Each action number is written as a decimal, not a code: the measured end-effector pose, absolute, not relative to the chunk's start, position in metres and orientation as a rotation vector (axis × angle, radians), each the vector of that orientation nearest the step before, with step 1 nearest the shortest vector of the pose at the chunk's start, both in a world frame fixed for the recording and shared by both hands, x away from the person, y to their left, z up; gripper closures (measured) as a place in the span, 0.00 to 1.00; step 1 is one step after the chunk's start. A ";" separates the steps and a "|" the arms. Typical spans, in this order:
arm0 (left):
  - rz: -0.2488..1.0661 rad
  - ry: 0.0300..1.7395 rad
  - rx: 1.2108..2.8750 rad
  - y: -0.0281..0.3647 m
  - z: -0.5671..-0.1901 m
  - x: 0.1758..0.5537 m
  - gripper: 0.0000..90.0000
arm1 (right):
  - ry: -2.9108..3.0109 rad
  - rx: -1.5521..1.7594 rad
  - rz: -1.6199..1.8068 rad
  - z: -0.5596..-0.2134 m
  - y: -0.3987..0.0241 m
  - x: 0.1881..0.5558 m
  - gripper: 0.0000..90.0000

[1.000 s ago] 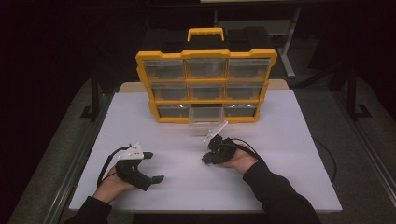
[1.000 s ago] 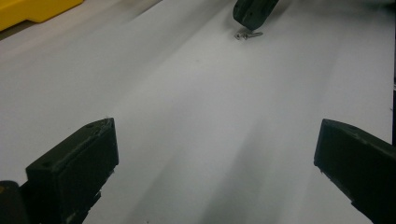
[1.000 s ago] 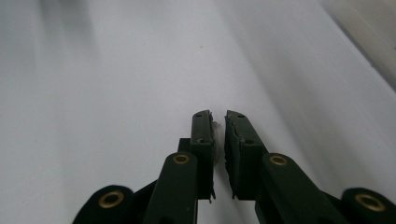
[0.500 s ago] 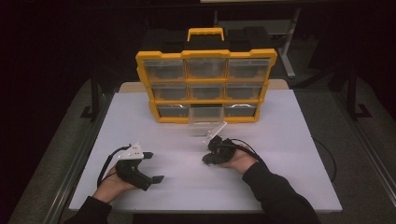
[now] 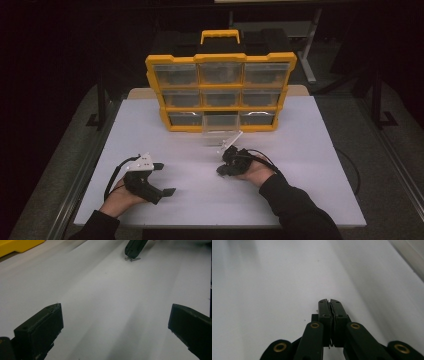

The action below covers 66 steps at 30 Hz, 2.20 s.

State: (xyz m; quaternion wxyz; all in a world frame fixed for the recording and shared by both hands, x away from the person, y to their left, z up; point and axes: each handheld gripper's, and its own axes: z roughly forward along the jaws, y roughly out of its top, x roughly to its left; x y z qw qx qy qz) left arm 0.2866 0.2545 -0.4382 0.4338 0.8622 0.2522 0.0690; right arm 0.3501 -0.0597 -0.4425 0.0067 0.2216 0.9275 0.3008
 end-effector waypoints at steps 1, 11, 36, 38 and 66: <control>0.172 0.628 2.148 0.254 -0.438 0.287 0.00 | 2.901 0.691 0.940 -0.442 -0.060 0.350 0.97; 0.172 0.628 2.149 0.255 -0.438 0.287 0.00 | 2.870 0.711 0.992 -0.433 -0.066 0.354 0.97; 0.171 0.629 2.151 0.254 -0.439 0.287 0.00 | 2.824 0.785 1.015 -0.394 -0.087 0.361 0.96; 0.170 0.629 2.151 0.254 -0.439 0.287 0.00 | 2.823 0.789 1.018 -0.393 -0.087 0.362 0.96; 0.171 0.634 2.148 0.254 -0.438 0.287 0.00 | 2.766 0.789 1.055 -0.344 -0.093 0.379 0.96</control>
